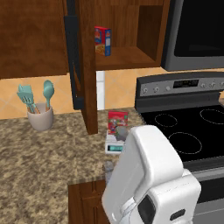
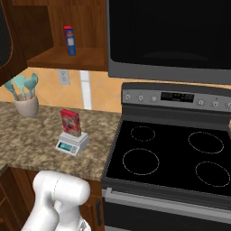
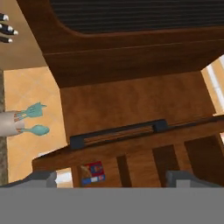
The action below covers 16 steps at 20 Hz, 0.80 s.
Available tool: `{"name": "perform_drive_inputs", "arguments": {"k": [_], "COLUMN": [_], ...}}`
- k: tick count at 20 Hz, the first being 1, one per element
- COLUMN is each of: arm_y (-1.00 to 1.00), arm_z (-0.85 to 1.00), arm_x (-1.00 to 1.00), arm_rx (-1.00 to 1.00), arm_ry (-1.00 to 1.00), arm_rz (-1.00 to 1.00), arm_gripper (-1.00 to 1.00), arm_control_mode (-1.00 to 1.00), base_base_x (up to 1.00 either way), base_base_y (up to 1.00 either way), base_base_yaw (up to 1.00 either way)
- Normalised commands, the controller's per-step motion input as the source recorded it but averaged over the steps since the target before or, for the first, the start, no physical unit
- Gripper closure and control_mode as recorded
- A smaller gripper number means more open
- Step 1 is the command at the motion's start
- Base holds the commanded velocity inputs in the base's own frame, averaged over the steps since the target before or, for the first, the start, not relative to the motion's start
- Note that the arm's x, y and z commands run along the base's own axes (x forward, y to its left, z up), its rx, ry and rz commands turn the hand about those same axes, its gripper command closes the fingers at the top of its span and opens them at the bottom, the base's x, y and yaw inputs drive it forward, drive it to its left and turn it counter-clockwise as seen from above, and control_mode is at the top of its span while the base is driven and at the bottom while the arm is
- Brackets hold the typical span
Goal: Pick the cereal and place it on the digital scale for weighing, and close the cabinet.
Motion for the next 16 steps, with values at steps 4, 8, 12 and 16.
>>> {"name": "perform_drive_inputs", "arguments": {"k": [4,8,12,16], "arm_y": [0.07,0.05,0.65,0.78], "arm_z": [-0.25,-0.35,-0.26,-0.18], "arm_x": [0.86,1.00,0.54,0.70], "arm_rx": [0.00,0.00,0.00,0.00], "arm_ry": [0.00,0.00,-0.11,-0.02], "arm_rz": [-0.02,0.00,-0.01,-0.08], "arm_gripper": [-1.00,-1.00,-1.00,-1.00], "arm_control_mode": [-1.00,-1.00,-1.00,-1.00], "base_base_x": [0.00,0.00,0.00,0.00], "base_base_y": [0.00,0.00,0.00,0.00], "base_base_yaw": [0.00,0.00,0.00,0.00]}}
